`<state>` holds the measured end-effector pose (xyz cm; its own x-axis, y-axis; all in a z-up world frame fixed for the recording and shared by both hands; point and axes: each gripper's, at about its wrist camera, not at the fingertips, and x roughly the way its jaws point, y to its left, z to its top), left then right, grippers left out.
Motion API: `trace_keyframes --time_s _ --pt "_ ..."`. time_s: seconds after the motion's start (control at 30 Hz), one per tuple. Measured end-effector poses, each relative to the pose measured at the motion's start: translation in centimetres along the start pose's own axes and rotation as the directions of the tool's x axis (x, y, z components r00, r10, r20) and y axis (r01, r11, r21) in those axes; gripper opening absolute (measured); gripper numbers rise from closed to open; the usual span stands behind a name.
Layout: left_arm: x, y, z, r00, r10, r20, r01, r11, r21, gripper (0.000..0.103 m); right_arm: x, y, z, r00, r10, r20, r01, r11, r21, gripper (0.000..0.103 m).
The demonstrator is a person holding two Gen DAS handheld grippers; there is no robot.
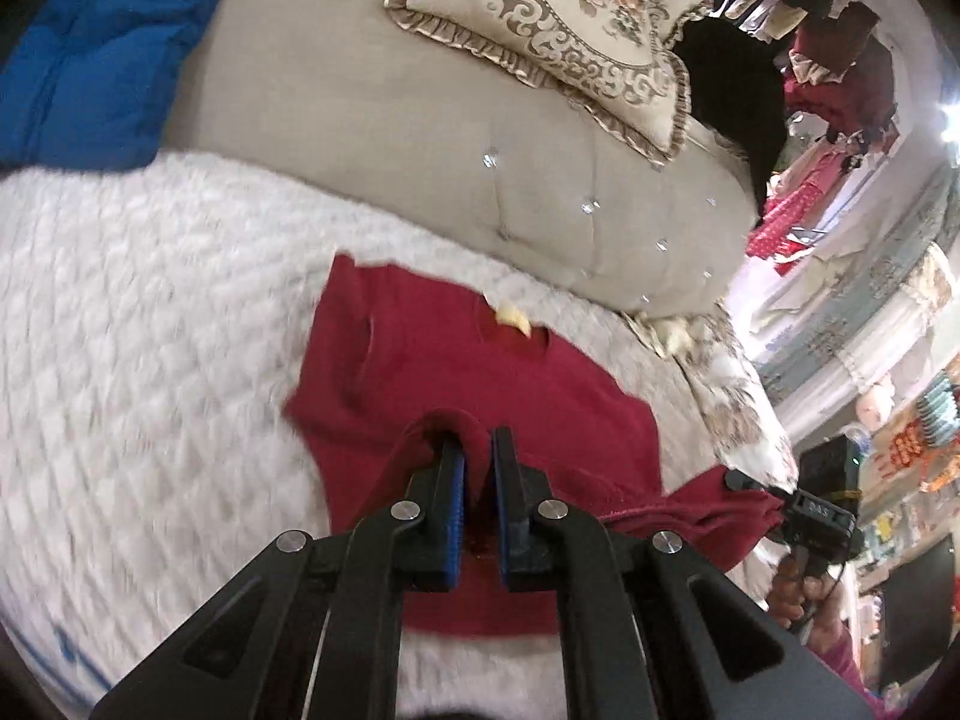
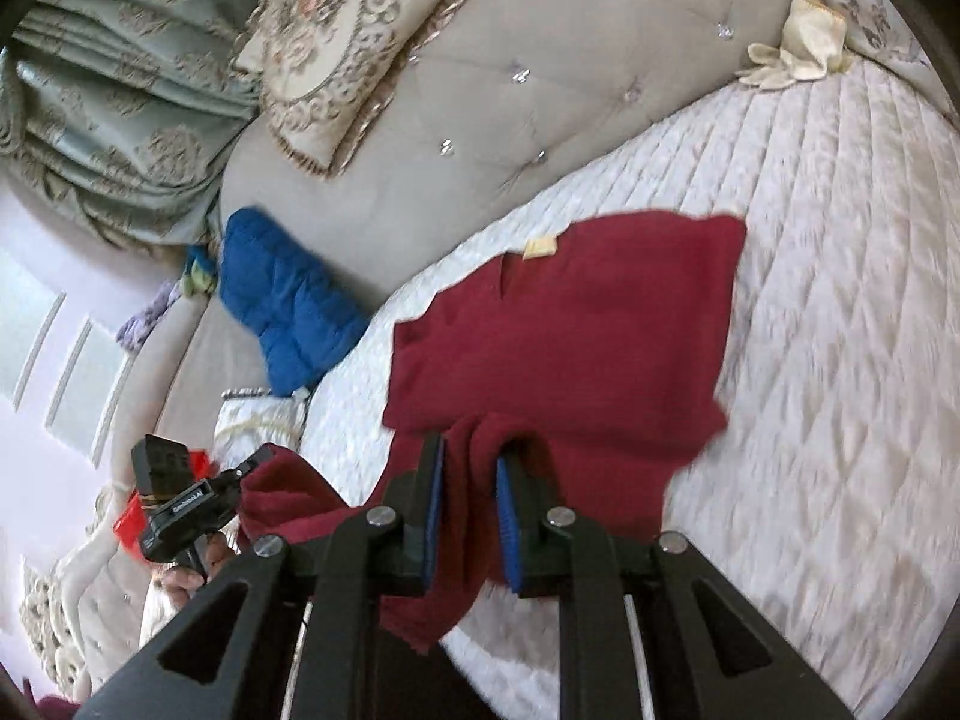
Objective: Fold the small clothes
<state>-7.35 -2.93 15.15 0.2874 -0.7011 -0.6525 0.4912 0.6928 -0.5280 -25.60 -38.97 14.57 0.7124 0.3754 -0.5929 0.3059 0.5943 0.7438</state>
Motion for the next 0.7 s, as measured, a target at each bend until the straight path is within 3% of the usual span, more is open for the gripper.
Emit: trace_keyframes --time_s 0.3,0.37,0.43,0.53,0.57,0.6,0.63,0.67,0.7 --pt "8.7 2.2 7.4 0.988 0.149 0.05 -0.147 0.988 -0.036 0.0 5.8 -4.6 5.9 0.992 -0.123 0.014 0.122 0.99 0.075 0.015" --pt "11.2 3.0 8.2 0.99 0.138 0.005 -0.138 0.99 -0.044 0.0 6.9 -5.1 6.5 0.988 -0.155 0.009 0.154 0.985 0.075 0.016" --pt "13.0 3.9 8.6 0.987 0.159 -0.034 -0.161 0.985 -0.059 0.0 7.7 -5.7 7.1 0.984 -0.177 -0.018 0.178 0.98 0.09 0.024" --pt "14.0 5.6 9.0 0.989 0.119 -0.087 -0.129 0.985 -0.118 0.0 6.9 -5.7 7.0 0.988 -0.152 -0.014 0.153 0.983 0.1 0.028" --pt "13.7 5.8 9.0 0.992 0.094 -0.083 -0.105 0.985 -0.135 0.007 6.4 -5.3 6.8 0.989 -0.151 -0.008 0.151 0.985 0.08 0.03" --pt "13.2 6.0 9.2 0.995 0.073 -0.068 -0.082 0.986 -0.145 0.015 5.6 -4.8 6.4 0.985 -0.173 0.021 0.171 0.984 0.051 0.038" --pt "12.4 6.0 9.4 0.996 0.078 -0.042 -0.083 0.986 -0.142 0.032 4.6 -4.2 5.9 0.978 -0.201 0.064 0.2 0.98 0.02 0.043" --pt "11.7 5.9 9.6 0.996 0.085 -0.019 -0.087 0.987 -0.138 0.038 3.9 -3.9 5.6 0.974 -0.21 0.09 0.21 0.978 0.005 0.051" --pt "10.9 5.8 9.7 0.996 0.087 0.007 -0.085 0.988 -0.132 0.038 3.1 -3.5 5.1 0.971 -0.211 0.115 0.214 0.977 -0.013 0.052"
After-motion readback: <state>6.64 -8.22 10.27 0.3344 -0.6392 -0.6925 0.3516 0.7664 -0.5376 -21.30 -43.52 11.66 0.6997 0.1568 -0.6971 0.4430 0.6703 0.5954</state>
